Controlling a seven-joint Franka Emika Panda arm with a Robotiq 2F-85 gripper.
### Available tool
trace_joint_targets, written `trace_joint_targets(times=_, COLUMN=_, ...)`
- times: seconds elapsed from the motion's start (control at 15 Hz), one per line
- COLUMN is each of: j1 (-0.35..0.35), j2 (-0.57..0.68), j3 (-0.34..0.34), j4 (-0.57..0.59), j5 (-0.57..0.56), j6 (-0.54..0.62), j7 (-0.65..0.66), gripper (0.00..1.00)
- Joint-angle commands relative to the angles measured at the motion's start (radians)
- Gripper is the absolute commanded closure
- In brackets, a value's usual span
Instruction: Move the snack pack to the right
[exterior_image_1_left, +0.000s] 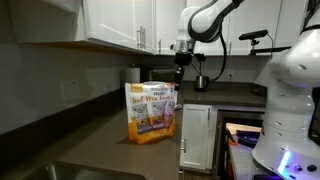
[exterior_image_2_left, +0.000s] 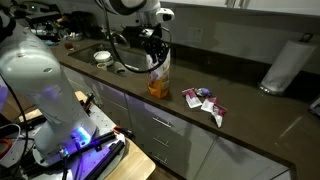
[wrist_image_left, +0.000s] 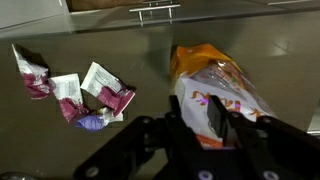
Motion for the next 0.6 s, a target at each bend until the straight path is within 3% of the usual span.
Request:
trace_joint_targets(times=0.0, j1=0.002, j2=-0.022, j3=0.02, j4=0.009, j5=0.018, j6=-0.048, j7=0.055, gripper=0.34)
trace_joint_targets(times=0.33, j1=-0.013, j2=-0.035, j3=0.041, j4=0.037, j5=0.0, j6=-0.115, j7=0.113, gripper=0.03)
trace_joint_targets(times=0.53, j1=-0.016, j2=-0.054, j3=0.039, j4=0.063, j5=0.006, j6=-0.21, j7=0.134, gripper=0.0)
